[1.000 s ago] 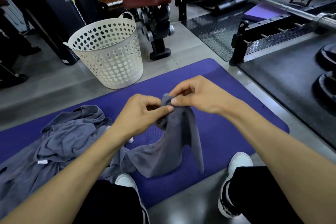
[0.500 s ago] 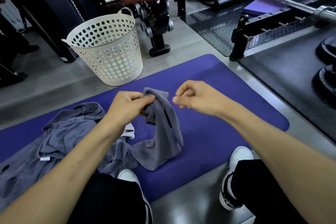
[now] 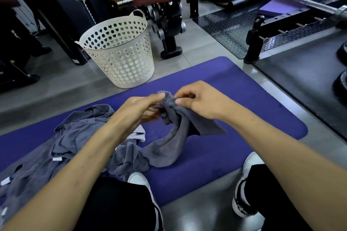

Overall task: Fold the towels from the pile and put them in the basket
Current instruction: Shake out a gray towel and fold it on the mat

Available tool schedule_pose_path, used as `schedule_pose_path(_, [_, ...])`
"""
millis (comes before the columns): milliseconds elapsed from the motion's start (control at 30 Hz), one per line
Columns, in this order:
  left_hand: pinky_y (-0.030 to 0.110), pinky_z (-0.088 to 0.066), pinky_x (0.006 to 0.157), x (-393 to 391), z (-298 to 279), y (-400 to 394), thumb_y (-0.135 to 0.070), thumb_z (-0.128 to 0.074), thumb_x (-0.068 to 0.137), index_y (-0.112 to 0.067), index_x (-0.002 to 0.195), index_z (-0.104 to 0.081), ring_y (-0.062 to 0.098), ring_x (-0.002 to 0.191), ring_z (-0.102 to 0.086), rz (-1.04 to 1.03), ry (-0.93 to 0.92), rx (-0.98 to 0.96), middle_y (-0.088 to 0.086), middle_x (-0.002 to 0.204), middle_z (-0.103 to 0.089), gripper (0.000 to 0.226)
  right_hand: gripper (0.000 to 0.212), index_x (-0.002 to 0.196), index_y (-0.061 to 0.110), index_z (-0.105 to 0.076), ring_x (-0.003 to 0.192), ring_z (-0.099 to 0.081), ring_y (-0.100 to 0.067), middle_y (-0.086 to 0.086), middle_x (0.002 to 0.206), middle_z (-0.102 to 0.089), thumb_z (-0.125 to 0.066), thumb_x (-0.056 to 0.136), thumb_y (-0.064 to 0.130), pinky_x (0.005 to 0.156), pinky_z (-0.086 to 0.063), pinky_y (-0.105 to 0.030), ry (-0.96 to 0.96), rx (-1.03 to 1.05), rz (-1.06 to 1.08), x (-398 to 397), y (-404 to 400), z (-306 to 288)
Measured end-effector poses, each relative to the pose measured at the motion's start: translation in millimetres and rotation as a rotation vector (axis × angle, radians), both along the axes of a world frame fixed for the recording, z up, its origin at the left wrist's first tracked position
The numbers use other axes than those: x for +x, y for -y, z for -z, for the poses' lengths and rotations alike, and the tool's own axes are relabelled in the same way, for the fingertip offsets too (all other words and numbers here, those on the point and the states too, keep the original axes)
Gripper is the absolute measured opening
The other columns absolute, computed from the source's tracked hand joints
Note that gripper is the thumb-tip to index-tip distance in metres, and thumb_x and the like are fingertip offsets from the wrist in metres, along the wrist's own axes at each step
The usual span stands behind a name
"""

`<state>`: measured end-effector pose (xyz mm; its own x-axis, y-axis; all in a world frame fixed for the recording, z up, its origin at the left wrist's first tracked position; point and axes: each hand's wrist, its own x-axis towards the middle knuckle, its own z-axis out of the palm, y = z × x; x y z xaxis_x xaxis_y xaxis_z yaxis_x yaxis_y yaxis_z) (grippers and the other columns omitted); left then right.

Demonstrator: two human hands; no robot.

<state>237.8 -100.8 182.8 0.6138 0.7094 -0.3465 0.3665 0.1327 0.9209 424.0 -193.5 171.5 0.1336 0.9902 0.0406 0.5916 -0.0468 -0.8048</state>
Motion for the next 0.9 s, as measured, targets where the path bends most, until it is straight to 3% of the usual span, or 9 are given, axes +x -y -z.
schedule_pose_path(67, [0.028, -0.051, 0.073, 6, -1, 6, -0.057, -0.075, 0.076, -0.016, 0.075, -0.076, 0.013, 0.062, -0.06, -0.027, 0.01, 0.014, -0.003, 0.059, -0.061, 0.04, 0.011, 0.087, 0.02, -0.075, 0.079, -0.066, -0.01, 0.004, 0.079, -0.072, -0.066, 0.093, 0.023, 0.075, -0.051, -0.025, 0.005, 0.02, -0.042, -5, -2, -3])
schedule_pose_path(200, [0.022, -0.049, 0.061, 10, 4, 7, -0.025, -0.066, 0.093, -0.009, 0.071, -0.067, 0.014, 0.058, -0.051, -0.095, 0.005, 0.083, -0.001, 0.055, -0.055, 0.027, 0.008, 0.083, 0.015, -0.074, 0.061, -0.061, 0.002, 0.014, 0.065, -0.069, -0.073, 0.088, 0.021, 0.063, -0.044, -0.011, -0.148, 0.078, 0.068, -8, 0, -8])
schedule_pose_path(267, [0.02, -0.049, 0.058, 9, 4, 4, -0.022, -0.062, 0.096, -0.01, 0.071, -0.064, 0.012, 0.056, -0.049, -0.111, 0.049, 0.061, 0.003, 0.06, -0.053, 0.028, 0.011, 0.082, 0.016, -0.072, 0.058, -0.056, 0.003, 0.014, 0.059, -0.065, -0.073, 0.087, 0.025, 0.062, -0.043, -0.013, -0.19, 0.072, 0.118, -6, 4, -8])
schedule_pose_path(367, [0.018, -0.049, 0.058, 10, 5, 3, -0.022, -0.059, 0.098, -0.011, 0.072, -0.064, 0.008, 0.051, -0.049, -0.193, 0.159, 0.024, 0.001, 0.059, -0.054, 0.028, 0.019, 0.089, 0.023, -0.071, 0.069, -0.063, 0.0, 0.006, 0.077, -0.072, -0.078, 0.081, 0.039, 0.07, -0.05, -0.02, -0.225, 0.01, 0.146, -2, 12, -2])
schedule_pose_path(467, [0.017, -0.051, 0.055, 10, 2, 2, -0.019, -0.059, 0.098, -0.011, 0.078, -0.066, 0.005, 0.048, -0.051, -0.352, 0.288, -0.053, -0.003, 0.054, -0.055, 0.022, 0.038, 0.102, 0.028, -0.067, 0.084, -0.066, -0.004, 0.011, 0.094, -0.069, -0.083, 0.072, 0.046, 0.079, -0.055, -0.026, -0.167, -0.102, 0.12, 1, 18, 12])
schedule_pose_path(600, [0.018, -0.051, 0.05, 6, -4, -10, -0.018, -0.062, 0.096, -0.007, 0.084, -0.063, 0.005, 0.045, -0.055, -0.595, 0.41, -0.167, -0.003, 0.049, -0.057, 0.017, 0.024, 0.1, 0.025, -0.064, 0.09, -0.065, -0.01, 0.009, 0.099, -0.066, -0.077, 0.08, 0.026, 0.072, -0.053, -0.02, -0.009, -0.134, 0.158, 0, 21, 27])
schedule_pose_path(700, [0.018, -0.051, 0.049, 1, 2, -18, -0.021, -0.063, 0.096, -0.007, 0.083, -0.061, 0.005, 0.043, -0.056, -0.661, 0.426, -0.194, -0.002, 0.047, -0.056, 0.02, 0.008, 0.089, 0.019, -0.067, 0.07, -0.063, -0.011, 0.003, 0.084, -0.069, -0.065, 0.088, 0.011, 0.059, -0.053, -0.022, 0.004, -0.094, 0.216, -3, 17, 30])
schedule_pose_path(833, [0.018, -0.052, 0.05, 0, 6, -21, -0.022, -0.064, 0.096, -0.008, 0.081, -0.062, 0.005, 0.044, -0.055, -0.667, 0.389, -0.152, -0.001, 0.049, -0.055, 0.021, 0.011, 0.084, 0.02, -0.068, 0.063, -0.065, -0.014, -0.001, 0.072, -0.071, -0.064, 0.092, 0.015, 0.07, -0.06, -0.038, -0.088, -0.053, 0.259, -5, 12, 30])
schedule_pose_path(900, [0.021, -0.051, 0.049, -5, 13, -24, -0.022, -0.064, 0.096, -0.01, 0.076, -0.065, 0.008, 0.048, -0.054, -0.583, 0.248, 0.025, 0.002, 0.054, -0.057, 0.023, 0.014, 0.081, 0.022, -0.068, 0.062, -0.066, -0.014, 0.002, 0.068, -0.069, -0.066, 0.093, 0.016, 0.07, -0.06, -0.039, -0.192, 0.028, 0.339, -3, 9, 29])
